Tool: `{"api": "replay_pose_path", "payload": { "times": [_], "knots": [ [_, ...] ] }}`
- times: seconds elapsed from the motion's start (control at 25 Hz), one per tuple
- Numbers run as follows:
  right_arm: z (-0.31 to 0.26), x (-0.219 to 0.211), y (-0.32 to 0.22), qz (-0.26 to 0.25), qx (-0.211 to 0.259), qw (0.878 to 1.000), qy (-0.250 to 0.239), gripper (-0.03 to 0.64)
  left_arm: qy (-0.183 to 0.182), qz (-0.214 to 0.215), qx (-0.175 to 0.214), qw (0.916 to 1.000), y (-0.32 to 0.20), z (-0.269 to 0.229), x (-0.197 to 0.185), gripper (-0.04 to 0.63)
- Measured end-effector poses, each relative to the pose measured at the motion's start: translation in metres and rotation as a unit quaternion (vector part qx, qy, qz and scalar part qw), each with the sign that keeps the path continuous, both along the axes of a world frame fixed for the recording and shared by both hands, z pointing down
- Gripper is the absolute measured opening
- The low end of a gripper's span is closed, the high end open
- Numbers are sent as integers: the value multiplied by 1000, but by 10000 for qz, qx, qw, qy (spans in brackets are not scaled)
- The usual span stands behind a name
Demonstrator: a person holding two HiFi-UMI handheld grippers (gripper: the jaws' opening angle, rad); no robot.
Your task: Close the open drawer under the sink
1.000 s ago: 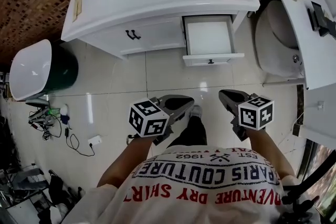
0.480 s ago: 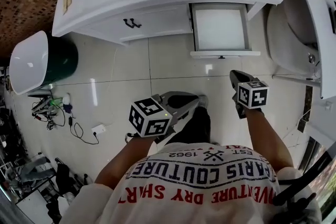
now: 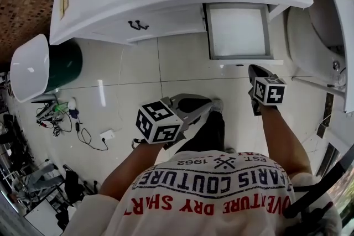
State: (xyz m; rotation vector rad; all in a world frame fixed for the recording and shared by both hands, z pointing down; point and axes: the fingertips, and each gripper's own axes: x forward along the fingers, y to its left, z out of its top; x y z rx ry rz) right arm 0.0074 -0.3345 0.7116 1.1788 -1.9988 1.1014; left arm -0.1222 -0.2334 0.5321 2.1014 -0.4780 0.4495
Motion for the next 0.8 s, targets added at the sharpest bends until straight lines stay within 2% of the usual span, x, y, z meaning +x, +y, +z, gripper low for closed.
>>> {"api": "replay_pose_path", "payload": {
  "times": [0.36, 0.68, 0.8],
  "knots": [
    [3, -6, -25, 203, 268, 9994, -25, 6, 27, 59, -102, 9999, -18, 10, -6, -14],
    [2, -10, -71, 268, 377, 9988, -132, 6, 45, 49, -83, 9999, -39, 13, -5, -14],
    [1, -12, -92, 293, 450, 9984, -163, 6, 174, -77, -109, 9998, -50, 10, -6, -14]
  ]
}}
